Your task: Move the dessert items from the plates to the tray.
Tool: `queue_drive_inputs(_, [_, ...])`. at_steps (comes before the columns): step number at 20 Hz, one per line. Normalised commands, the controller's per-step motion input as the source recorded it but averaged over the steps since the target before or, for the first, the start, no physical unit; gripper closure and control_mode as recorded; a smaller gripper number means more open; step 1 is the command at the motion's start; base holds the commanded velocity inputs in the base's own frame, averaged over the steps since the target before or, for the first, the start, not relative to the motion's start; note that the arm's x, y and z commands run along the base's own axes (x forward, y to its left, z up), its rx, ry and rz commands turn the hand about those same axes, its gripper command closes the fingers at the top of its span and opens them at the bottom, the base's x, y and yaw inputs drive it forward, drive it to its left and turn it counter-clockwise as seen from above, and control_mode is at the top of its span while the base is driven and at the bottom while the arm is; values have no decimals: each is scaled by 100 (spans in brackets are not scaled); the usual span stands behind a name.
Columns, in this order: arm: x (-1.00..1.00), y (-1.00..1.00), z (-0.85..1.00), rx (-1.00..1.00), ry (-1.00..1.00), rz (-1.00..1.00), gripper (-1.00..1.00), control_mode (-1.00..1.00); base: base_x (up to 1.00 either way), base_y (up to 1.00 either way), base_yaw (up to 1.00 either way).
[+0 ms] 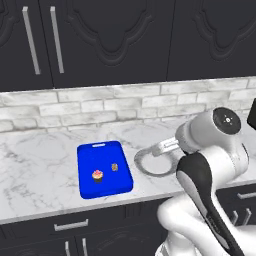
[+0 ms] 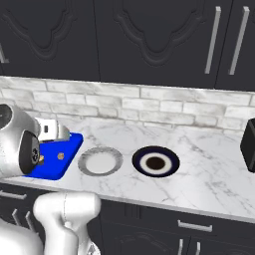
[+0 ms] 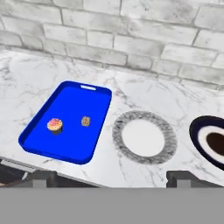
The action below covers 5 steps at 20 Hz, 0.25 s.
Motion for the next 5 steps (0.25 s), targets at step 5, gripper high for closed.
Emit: queue_drive_inputs(5, [-97, -3, 5, 5, -47, 3, -100, -100, 0, 0, 0])
